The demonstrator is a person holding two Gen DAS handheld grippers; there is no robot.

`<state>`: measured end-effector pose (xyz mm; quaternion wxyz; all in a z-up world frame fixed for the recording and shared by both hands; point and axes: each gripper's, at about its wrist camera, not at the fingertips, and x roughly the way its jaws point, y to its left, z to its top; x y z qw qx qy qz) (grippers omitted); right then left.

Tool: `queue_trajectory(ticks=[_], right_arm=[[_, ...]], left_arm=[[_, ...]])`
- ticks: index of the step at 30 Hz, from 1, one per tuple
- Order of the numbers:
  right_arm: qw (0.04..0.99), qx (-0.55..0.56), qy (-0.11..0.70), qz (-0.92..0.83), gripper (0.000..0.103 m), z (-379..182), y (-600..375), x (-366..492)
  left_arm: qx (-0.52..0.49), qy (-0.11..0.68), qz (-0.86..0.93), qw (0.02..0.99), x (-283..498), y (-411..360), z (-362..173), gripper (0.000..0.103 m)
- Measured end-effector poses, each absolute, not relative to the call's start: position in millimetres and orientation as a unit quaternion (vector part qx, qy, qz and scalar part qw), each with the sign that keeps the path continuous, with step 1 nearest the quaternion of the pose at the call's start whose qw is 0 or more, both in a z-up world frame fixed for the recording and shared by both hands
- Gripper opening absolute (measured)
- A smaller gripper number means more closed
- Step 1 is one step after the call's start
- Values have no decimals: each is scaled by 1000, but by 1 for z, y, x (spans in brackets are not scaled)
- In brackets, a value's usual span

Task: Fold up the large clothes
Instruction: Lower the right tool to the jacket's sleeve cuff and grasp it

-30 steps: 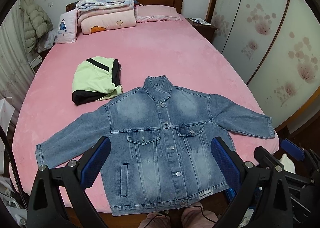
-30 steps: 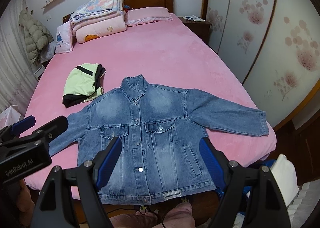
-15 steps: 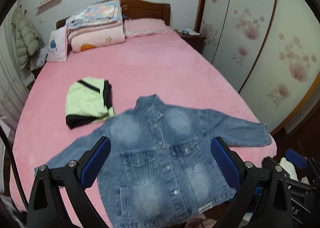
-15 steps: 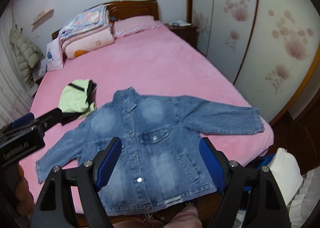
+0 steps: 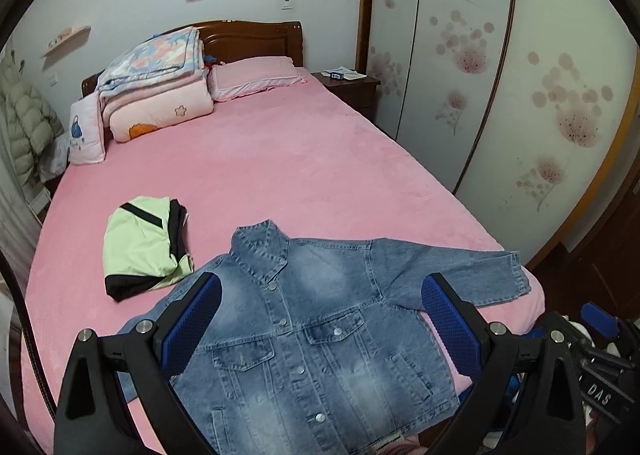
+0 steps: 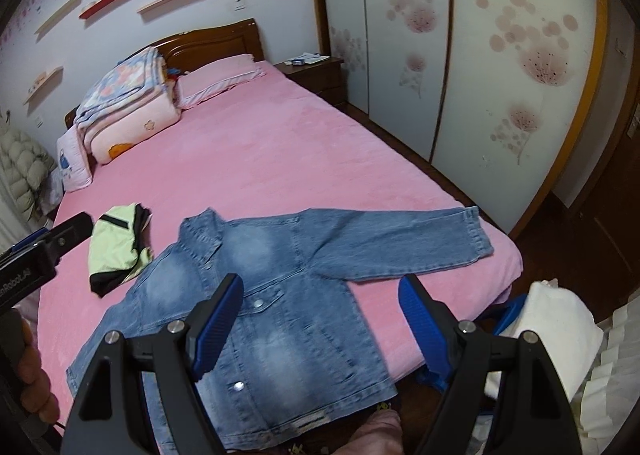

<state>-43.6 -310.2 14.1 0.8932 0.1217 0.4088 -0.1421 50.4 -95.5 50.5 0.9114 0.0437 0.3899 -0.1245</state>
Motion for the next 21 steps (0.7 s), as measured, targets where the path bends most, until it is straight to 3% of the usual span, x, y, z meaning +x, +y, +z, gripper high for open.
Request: queue_trajectory(ticks=[11,21], right_arm=[[875,162,439,-128,80,-55,-472,-7],[809,235,507,-182,80,-197,-603,16]], left_arm=[[93,416,-92,900,94,-239,17,100],[80,476,-94,871,151,-356,-105,100]])
